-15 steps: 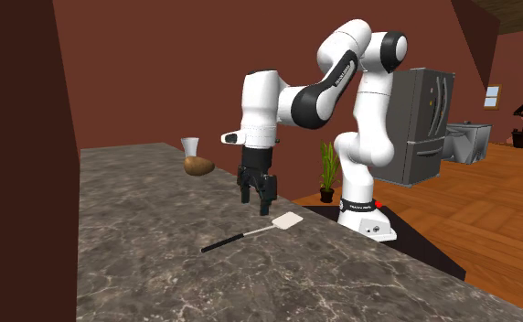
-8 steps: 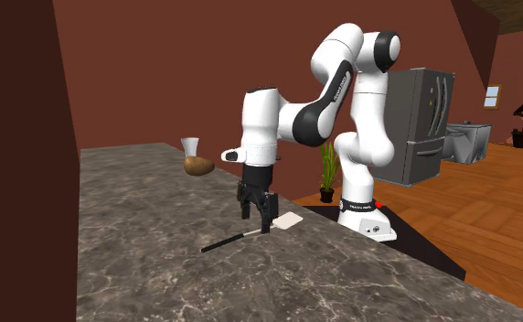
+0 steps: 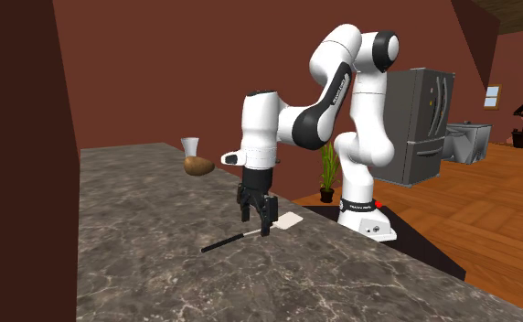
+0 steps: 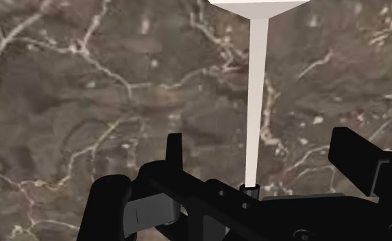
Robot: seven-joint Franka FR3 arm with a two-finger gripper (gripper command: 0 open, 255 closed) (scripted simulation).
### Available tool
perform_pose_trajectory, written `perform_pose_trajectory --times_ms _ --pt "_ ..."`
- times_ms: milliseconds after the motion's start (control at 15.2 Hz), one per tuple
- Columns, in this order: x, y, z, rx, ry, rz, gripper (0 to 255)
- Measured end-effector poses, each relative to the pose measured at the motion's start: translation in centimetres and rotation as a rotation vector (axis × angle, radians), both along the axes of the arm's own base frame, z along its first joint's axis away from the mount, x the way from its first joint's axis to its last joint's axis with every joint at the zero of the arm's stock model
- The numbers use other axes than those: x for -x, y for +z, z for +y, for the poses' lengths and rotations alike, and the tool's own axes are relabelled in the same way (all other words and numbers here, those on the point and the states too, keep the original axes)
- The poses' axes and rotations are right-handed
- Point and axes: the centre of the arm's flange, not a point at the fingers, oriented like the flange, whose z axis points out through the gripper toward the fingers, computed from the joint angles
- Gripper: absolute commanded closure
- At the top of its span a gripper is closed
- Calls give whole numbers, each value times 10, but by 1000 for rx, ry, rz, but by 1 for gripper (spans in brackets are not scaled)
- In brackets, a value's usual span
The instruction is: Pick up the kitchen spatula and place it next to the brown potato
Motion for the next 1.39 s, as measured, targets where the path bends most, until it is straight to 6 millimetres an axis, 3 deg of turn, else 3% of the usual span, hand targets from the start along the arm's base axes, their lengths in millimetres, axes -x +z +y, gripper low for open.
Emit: perform_pose_trajectory --times_ms 66,726,1386 --pt "0 0 0 0 0 0 255" --pt "0 0 0 0 0 0 255" --pt "0 47 1 0 0 0 255"
